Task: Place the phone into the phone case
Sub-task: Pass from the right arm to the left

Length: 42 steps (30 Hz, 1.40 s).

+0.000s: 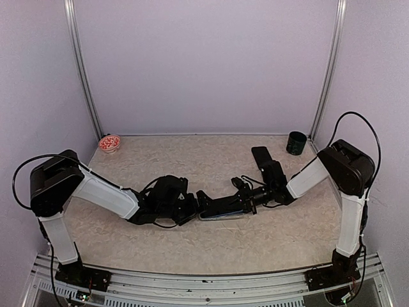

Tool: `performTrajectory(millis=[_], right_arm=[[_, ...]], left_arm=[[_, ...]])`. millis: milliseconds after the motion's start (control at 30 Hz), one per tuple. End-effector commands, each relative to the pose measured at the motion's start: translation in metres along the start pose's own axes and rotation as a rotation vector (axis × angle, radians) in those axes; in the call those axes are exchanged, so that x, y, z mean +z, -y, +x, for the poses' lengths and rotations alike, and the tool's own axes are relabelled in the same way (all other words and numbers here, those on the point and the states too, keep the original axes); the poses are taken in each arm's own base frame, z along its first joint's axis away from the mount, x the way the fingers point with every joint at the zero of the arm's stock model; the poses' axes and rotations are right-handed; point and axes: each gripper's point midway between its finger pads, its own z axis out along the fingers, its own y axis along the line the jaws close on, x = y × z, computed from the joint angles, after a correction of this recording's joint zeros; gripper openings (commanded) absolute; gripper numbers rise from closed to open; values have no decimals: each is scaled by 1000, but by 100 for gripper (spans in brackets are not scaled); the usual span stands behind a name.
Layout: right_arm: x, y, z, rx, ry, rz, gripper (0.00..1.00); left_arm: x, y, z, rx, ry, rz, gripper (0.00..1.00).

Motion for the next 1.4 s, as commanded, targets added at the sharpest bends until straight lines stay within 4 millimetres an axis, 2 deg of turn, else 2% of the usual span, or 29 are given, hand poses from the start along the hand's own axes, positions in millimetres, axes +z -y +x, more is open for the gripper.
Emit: performTrajectory(millis=[0, 233, 567, 733, 900, 1067, 1367], right_arm=[[-2, -31, 6, -96, -24, -67, 0], [-3, -39, 11, -117, -29, -91, 0], [2, -37, 24, -162, -65, -97, 0], [3, -31, 25, -177, -63, -83, 0], [4, -29, 23, -181, -61, -80, 0], [4, -32, 22, -193, -61, -84, 0], [3, -33, 23, -204, -64, -76, 0]], left_arm=[[0, 7, 4, -29, -17, 94, 99], [-2, 21, 4, -55, -32, 207, 98], [-13, 43, 1, -77, -40, 377, 86], [-21, 56, 4, -77, -60, 464, 65], [-21, 59, 11, -85, -84, 502, 54], [-21, 60, 13, -81, -90, 509, 36], [-25, 66, 13, -72, -89, 541, 12]])
